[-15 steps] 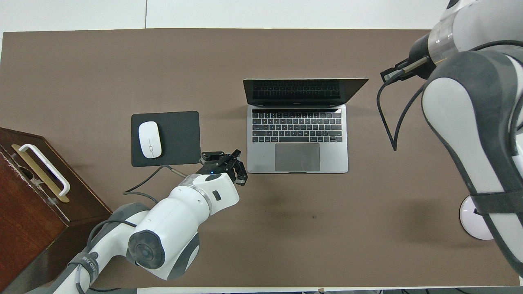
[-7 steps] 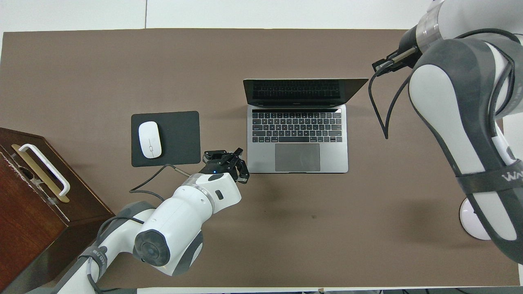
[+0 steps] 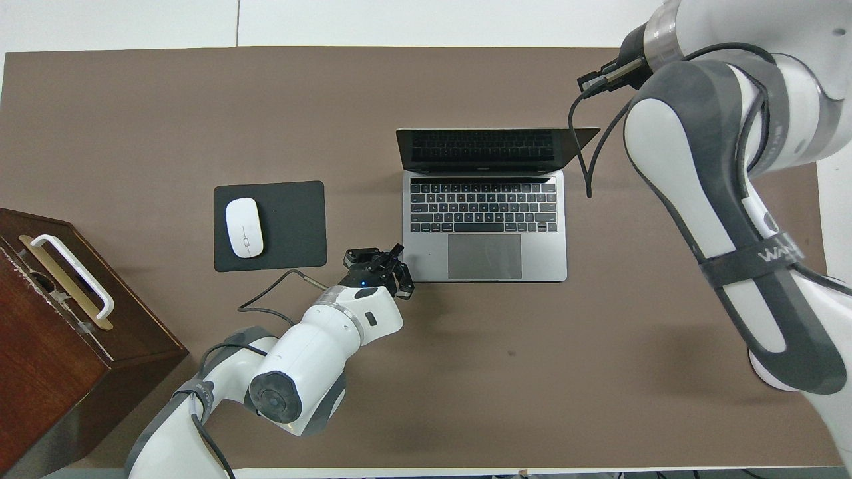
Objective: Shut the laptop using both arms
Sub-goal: 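Hold the laptop base with the left gripper while the right gripper reaches the lid, then push the laptop lid down with the right gripper toward the keyboard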
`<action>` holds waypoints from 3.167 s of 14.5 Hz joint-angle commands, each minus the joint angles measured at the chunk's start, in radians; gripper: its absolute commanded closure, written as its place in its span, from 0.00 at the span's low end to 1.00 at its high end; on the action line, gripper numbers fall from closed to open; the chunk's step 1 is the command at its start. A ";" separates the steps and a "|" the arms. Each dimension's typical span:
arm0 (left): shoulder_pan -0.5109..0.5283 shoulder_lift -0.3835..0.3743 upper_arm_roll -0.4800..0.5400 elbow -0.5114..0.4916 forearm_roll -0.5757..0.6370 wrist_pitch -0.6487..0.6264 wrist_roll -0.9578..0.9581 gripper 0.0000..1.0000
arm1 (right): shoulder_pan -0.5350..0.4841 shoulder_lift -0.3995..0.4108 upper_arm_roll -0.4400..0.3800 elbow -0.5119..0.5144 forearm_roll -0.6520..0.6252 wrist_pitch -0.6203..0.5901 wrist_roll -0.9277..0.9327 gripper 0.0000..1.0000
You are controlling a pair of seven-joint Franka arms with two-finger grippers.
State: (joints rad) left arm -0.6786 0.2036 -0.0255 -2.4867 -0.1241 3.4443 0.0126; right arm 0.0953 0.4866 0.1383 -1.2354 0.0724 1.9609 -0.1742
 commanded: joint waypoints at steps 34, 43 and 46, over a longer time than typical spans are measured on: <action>-0.064 0.109 0.018 0.020 0.001 0.058 0.075 1.00 | 0.029 -0.023 0.015 -0.252 0.121 0.082 0.056 1.00; -0.065 0.111 0.018 0.019 0.001 0.058 0.083 1.00 | 0.027 -0.075 0.015 -0.395 0.109 0.085 0.055 1.00; -0.072 0.111 0.018 0.019 0.001 0.058 0.084 1.00 | 0.029 -0.092 0.015 -0.433 0.109 0.085 0.056 1.00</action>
State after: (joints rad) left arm -0.7165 0.2760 -0.0245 -2.4808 -0.1237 3.4813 0.0876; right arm 0.1333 0.4447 0.1475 -1.5898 0.1675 2.0452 -0.1291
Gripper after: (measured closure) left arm 0.991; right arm 0.991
